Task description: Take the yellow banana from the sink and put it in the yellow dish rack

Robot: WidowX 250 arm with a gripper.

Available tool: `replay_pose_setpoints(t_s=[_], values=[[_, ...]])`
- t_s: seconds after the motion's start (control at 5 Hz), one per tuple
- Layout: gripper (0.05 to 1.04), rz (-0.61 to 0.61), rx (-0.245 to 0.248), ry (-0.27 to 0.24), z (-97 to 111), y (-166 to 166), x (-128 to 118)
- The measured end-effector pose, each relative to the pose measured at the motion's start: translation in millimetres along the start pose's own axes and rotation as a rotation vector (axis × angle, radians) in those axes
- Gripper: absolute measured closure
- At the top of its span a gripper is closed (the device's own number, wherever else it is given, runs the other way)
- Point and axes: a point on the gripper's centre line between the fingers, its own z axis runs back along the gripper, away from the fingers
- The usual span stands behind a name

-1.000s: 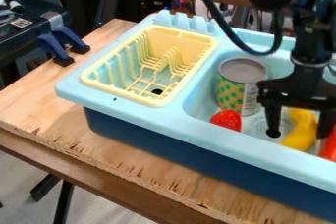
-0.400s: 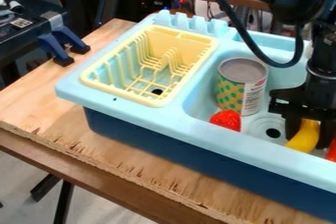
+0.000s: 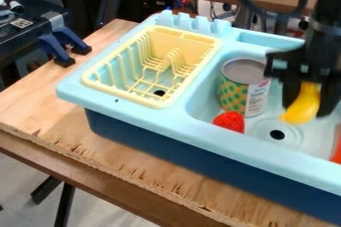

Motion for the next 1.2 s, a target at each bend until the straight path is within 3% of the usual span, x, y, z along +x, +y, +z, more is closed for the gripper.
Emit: replay_pose_setpoints(t_s=[0.2, 0.4, 0.6, 1.0, 1.2], values=[[0.555, 0.049, -0.069, -0.075, 33.6, 6.1, -9.6], [0.555, 0.062, -0.127, -0.060, 60.6, 29.2, -15.2], [0.555, 0.073, -0.156, -0.036, 77.1, 74.3, -18.7], [0.555, 0.095, -0.059, -0.038, 99.0, 152.0, 0.3], [0.555, 0.122, -0.043, -0.049, 87.9, 170.8, 12.5]])
